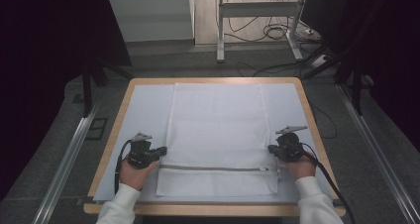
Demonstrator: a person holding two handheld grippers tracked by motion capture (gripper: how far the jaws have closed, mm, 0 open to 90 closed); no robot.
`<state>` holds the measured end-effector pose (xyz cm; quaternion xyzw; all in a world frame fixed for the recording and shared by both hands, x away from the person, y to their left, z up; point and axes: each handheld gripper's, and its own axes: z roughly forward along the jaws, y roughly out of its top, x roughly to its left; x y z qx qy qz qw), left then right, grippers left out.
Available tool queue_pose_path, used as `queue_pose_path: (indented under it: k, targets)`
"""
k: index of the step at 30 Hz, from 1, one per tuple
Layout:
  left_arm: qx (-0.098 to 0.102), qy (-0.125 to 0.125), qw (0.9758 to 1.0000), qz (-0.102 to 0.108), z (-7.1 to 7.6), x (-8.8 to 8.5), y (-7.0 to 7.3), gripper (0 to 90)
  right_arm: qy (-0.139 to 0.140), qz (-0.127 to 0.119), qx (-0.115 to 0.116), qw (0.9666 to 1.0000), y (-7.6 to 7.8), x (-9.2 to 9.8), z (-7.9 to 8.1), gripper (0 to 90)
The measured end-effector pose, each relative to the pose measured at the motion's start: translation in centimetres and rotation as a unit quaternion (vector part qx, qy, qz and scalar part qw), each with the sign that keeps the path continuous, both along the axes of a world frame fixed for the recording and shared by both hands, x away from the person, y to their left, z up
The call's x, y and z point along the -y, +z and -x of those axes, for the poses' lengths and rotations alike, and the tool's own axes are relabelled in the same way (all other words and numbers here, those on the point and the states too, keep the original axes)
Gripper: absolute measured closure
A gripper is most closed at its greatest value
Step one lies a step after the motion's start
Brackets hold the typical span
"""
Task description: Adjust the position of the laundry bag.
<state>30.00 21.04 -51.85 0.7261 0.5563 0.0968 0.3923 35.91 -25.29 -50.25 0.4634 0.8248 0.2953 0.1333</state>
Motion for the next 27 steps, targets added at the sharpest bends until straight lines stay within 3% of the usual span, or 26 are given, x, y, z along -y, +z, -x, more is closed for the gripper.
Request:
queue_pose_path:
  k: [27]
  targets:
    - [-0.013, 0.015, 0.9998, -0.008, 0.5, -2.0, -0.9, 89.8, 0.024, 0.000, -0.003, 0.9997, -0.6, -2.0, 0.1, 87.6]
